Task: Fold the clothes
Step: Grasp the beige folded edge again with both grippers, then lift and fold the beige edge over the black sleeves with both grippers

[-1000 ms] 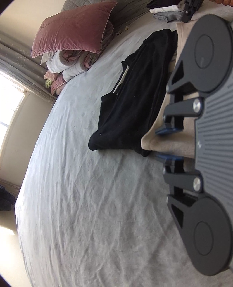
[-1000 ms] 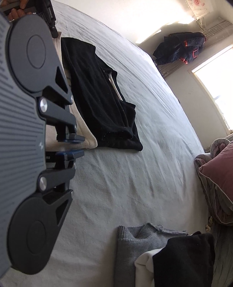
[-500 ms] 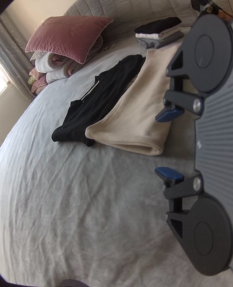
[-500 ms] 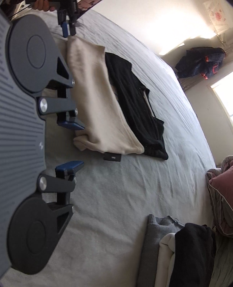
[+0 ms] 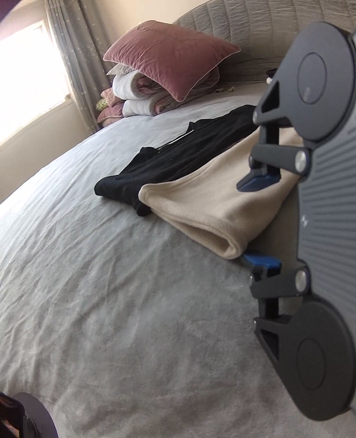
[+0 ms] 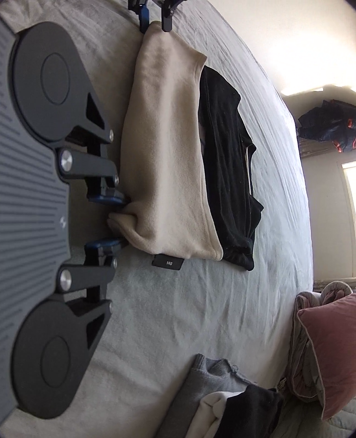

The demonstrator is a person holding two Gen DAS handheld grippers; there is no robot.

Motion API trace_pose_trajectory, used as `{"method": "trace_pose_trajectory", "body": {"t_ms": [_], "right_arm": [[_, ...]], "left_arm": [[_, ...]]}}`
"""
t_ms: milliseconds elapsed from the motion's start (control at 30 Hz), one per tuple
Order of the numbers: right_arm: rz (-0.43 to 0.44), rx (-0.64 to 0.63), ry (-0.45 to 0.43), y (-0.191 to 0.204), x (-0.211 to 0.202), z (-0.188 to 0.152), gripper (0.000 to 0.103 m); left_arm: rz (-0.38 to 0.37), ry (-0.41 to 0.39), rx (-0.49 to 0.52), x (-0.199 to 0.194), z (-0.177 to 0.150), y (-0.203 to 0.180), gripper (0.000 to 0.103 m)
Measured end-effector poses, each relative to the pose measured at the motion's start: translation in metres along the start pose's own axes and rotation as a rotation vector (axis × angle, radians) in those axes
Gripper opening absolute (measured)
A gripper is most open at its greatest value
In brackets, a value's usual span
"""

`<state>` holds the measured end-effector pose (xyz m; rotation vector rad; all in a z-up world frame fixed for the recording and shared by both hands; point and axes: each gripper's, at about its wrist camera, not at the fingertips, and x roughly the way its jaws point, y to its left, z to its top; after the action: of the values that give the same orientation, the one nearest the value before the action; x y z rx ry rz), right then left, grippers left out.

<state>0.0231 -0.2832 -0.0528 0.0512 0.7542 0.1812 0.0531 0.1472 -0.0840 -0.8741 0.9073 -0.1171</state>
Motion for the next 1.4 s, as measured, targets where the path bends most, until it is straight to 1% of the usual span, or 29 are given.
{"method": "trace_pose_trajectory", "body": {"t_ms": [33,67,167,233,300,333,367,400,467,500,533,567,600,633,700,733,767,800,867,933,1033,1133,1233,1400], "right_arm": [[-0.008,-0.034,-0.005,0.002,-0.003,0.001,0.016],[-0.016,-0.067,-0.010,0.005,-0.005,0.003,0.014],[-0.043,-0.216,-0.058,0.015,-0.023,0.006,0.012],[-0.056,-0.310,-0.063,0.020,-0.030,0.003,0.011],[-0.076,-0.371,-0.032,0.019,-0.027,-0.004,0.010],[-0.090,-0.389,-0.002,0.017,-0.021,-0.008,0.006],[-0.111,-0.404,0.037,0.014,-0.014,-0.014,0.006],[-0.132,-0.423,0.066,0.012,-0.008,-0.019,0.005],[-0.139,-0.412,0.079,0.005,-0.007,-0.022,0.004],[-0.134,-0.383,0.081,0.000,-0.009,-0.020,0.004],[-0.116,-0.325,0.081,-0.007,-0.013,-0.017,0.004],[-0.092,-0.254,0.077,-0.016,-0.018,-0.014,0.005],[-0.059,-0.174,0.075,-0.026,-0.023,-0.012,0.009],[-0.019,-0.086,0.075,-0.036,-0.027,-0.010,0.018],[0.076,0.080,0.082,-0.055,-0.033,-0.008,0.027],[0.118,0.145,0.079,-0.061,-0.034,-0.008,0.038],[0.151,0.204,0.073,-0.066,-0.034,-0.008,0.047],[0.177,0.255,0.068,-0.070,-0.033,-0.008,0.048],[0.225,0.365,0.061,-0.076,-0.023,-0.006,0.048],[0.272,0.468,0.075,-0.083,-0.010,-0.009,0.048],[0.324,0.558,0.080,-0.086,0.003,-0.008,0.048],[0.375,0.635,0.079,-0.089,0.017,-0.005,0.048],[0.409,0.674,0.081,-0.088,0.028,0.000,0.048],[0.451,0.694,0.094,-0.089,0.043,0.010,0.047]], "left_arm": [[0.022,-0.014,0.012,0.000,-0.001,-0.001,0.014],[0.040,-0.034,0.022,-0.002,-0.001,-0.002,0.007],[0.050,-0.086,0.051,-0.013,0.000,-0.007,0.006],[0.060,-0.106,0.107,-0.018,0.000,-0.015,0.006],[0.087,-0.092,0.153,-0.014,-0.001,-0.019,0.006],[0.107,-0.077,0.168,-0.010,-0.001,-0.018,0.006],[0.124,-0.057,0.177,-0.006,-0.001,-0.017,0.007],[0.131,-0.046,0.179,-0.002,-0.001,-0.015,0.007],[0.122,-0.037,0.189,-0.001,0.001,-0.014,0.011],[0.115,-0.028,0.202,-0.002,0.003,-0.014,0.016],[0.105,-0.021,0.212,-0.004,0.005,-0.014,0.020],[0.089,-0.013,0.220,-0.006,0.007,-0.012,0.031],[0.072,-0.007,0.223,-0.008,0.008,-0.010,0.042],[0.055,-0.001,0.218,-0.009,0.010,-0.008,0.044],[0.033,0.019,0.213,-0.009,0.014,-0.006,0.046],[0.027,0.026,0.218,-0.009,0.016,-0.006,0.047],[0.016,0.036,0.226,-0.008,0.019,-0.006,0.052],[-0.002,0.051,0.238,-0.006,0.023,-0.007,0.058],[-0.025,0.065,0.242,-0.002,0.031,-0.004,0.059],[-0.037,0.064,0.229,0.002,0.038,0.001,0.059],[-0.061,0.099,0.222,0.009,0.041,0.004,0.056],[-0.082,0.146,0.267,0.012,0.038,0.000,0.056],[-0.114,0.192,0.291,0.013,0.035,0.000,0.056],[-0.151,0.222,0.259,0.022,0.033,0.003,0.056]]}}
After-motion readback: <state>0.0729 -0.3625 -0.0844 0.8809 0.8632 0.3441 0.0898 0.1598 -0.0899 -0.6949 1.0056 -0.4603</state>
